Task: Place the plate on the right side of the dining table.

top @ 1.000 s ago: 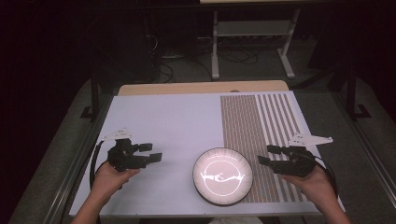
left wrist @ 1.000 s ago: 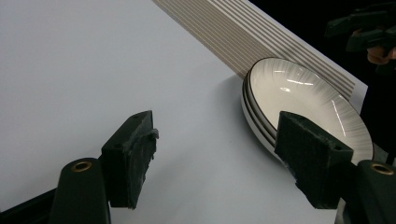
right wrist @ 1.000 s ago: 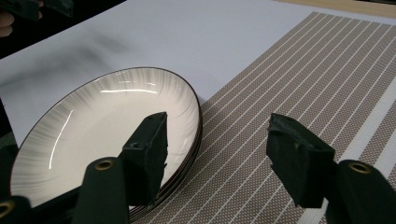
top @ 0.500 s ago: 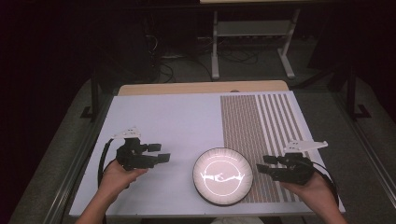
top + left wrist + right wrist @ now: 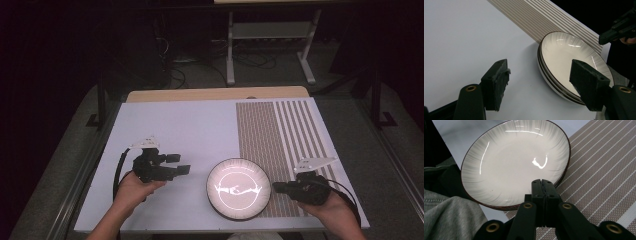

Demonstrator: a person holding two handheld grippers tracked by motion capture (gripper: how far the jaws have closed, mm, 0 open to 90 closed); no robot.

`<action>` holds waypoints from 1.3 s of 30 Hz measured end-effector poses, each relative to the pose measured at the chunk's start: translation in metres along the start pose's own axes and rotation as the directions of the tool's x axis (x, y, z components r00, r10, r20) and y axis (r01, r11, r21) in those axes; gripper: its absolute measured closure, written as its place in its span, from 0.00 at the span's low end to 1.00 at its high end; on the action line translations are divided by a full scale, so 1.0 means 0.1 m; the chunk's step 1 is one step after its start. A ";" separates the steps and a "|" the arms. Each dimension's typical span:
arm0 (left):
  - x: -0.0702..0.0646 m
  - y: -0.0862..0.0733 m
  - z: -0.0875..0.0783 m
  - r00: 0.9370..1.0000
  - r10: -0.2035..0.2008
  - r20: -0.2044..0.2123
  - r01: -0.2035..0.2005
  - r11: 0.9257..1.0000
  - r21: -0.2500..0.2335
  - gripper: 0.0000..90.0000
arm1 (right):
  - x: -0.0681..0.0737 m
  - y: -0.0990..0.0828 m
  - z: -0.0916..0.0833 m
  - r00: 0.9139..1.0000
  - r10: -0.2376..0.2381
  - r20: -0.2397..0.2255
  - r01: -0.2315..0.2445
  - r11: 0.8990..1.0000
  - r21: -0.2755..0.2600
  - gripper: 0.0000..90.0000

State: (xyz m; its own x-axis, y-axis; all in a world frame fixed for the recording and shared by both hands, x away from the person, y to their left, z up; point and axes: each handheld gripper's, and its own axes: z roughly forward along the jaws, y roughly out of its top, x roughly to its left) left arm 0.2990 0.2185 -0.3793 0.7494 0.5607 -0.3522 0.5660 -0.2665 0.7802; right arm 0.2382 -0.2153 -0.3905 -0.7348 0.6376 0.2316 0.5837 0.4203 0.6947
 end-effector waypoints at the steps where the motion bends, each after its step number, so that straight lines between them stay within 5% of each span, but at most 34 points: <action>1: -0.01 0.00 0.01 1.000 -0.001 0.003 0.001 1.000 -0.001 0.34 | 0.01 0.00 0.01 1.000 -0.004 -0.006 0.004 1.000 0.004 0.99; 18: -0.03 0.01 0.06 1.000 -0.002 -0.006 0.002 1.000 -0.004 0.33 | 0.16 -0.05 0.14 0.999 -0.048 -0.012 0.049 0.993 0.108 0.99; 39: -0.06 0.00 0.10 1.000 -0.014 -0.013 0.014 1.000 0.023 0.34 | 0.20 -0.01 0.20 0.999 -0.032 0.010 0.031 0.992 0.123 0.99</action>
State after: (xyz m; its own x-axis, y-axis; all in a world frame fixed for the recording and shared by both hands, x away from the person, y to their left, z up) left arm 0.2980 0.2071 -0.3828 0.7370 0.5742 -0.3567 0.5846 -0.2765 0.7628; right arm 0.2301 -0.1898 -0.3999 -0.7498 0.6299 0.2027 0.5990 0.5160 0.6123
